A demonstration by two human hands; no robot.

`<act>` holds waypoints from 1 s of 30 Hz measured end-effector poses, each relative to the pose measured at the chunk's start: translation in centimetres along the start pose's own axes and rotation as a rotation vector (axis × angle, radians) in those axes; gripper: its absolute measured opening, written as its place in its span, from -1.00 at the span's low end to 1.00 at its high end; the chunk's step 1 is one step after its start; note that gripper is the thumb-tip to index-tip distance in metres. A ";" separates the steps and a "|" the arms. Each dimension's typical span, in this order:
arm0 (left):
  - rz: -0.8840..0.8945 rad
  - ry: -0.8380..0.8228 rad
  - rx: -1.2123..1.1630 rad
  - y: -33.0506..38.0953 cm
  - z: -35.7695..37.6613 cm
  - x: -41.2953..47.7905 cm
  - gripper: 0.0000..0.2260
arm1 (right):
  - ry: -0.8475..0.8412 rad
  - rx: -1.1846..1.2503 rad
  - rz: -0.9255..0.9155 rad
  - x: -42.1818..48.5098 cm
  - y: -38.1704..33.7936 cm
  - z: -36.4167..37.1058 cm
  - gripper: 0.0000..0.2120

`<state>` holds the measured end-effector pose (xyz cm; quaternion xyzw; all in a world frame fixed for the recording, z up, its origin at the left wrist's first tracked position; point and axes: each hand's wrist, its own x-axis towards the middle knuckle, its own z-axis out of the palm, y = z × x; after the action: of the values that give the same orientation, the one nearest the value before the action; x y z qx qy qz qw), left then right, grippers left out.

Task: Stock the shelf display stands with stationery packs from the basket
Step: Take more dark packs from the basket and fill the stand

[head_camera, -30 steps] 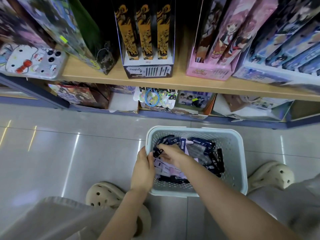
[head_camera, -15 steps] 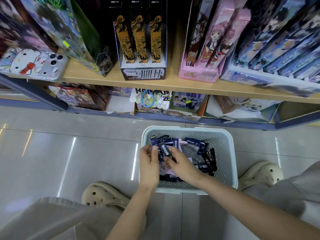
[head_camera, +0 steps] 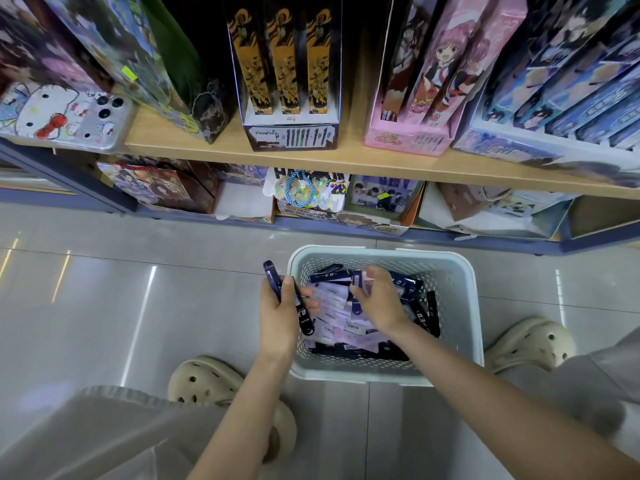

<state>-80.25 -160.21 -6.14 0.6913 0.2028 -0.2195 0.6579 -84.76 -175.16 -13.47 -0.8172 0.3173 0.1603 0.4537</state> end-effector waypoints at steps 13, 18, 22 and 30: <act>-0.065 -0.186 0.126 -1.5 1.4 -0.1 -0.85 | 0.054 -0.055 0.101 2.4 2.1 0.6 -0.82; -0.114 -0.138 0.122 -2.2 2.2 -0.4 -0.80 | 0.009 0.305 -0.075 -1.9 -0.1 -0.8 -0.91; -0.280 -0.154 0.100 -2.5 2.6 -1.0 -0.83 | -0.089 0.383 -0.122 -5.3 -0.7 -0.7 -0.87; -0.259 -0.196 0.102 -2.4 2.7 -1.1 -0.87 | 0.040 0.080 -0.248 -4.5 0.4 -2.8 -0.92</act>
<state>-82.65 -162.73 -7.59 0.6672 0.2135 -0.3788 0.6048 -88.41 -176.01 -9.75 -0.8344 0.2290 0.0741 0.4959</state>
